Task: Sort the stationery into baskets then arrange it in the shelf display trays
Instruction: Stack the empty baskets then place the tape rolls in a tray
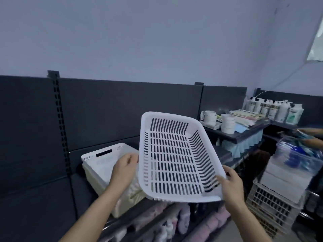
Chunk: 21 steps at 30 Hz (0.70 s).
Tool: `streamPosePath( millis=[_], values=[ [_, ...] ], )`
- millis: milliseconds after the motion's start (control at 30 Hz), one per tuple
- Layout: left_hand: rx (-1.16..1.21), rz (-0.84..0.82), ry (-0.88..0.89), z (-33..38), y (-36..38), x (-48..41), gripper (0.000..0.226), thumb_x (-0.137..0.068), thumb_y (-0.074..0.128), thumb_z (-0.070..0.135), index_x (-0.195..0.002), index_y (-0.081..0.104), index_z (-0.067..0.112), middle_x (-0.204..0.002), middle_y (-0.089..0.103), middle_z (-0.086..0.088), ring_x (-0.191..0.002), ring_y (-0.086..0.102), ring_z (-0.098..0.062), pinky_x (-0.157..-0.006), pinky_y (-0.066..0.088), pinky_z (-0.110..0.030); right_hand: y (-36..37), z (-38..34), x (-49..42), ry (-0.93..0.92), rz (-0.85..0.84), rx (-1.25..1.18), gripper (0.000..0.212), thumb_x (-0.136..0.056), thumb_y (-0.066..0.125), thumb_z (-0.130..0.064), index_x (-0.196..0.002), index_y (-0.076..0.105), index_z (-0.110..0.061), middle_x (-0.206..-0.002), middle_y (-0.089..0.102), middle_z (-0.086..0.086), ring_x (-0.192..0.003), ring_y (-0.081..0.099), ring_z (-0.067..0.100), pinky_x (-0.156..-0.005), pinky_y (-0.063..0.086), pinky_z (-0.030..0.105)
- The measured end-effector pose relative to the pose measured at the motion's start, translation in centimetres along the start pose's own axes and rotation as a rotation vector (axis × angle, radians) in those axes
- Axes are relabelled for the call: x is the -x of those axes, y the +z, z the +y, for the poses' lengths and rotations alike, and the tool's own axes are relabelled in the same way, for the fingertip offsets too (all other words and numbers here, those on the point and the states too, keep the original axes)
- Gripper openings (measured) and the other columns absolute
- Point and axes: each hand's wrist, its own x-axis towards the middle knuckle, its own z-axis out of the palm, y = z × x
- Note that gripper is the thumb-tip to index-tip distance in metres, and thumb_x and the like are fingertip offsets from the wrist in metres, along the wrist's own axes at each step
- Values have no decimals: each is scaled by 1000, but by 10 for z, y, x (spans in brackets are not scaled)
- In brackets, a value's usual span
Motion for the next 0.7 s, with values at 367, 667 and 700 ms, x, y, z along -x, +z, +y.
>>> streamPosePath(
  millis=[367,667,700],
  values=[
    [-903,79,-46,-32,102,-34,39,-100,31,27,-137,42,26,-133,53,3,-122,46,-17,-100,31,-29,22,41,-169,166,-178,-7,29,-91,49,1,-119,55,-3,-105,55,9,-96,51,26,-86,43,43],
    [-987,160,-104,-54,98,-27,31,-98,34,34,-115,61,33,-110,63,10,-107,50,-14,-79,23,-26,83,63,-218,94,-326,88,37,-91,48,0,-128,51,-3,-119,59,17,-85,52,24,-74,43,35],
    [-990,161,-126,-50,99,-27,31,-97,35,37,-112,61,33,-108,63,11,-106,49,-12,-80,23,-25,87,65,-220,92,-354,98,38,-91,49,-1,-128,51,-3,-121,59,17,-86,53,24,-75,43,34]
  ],
)
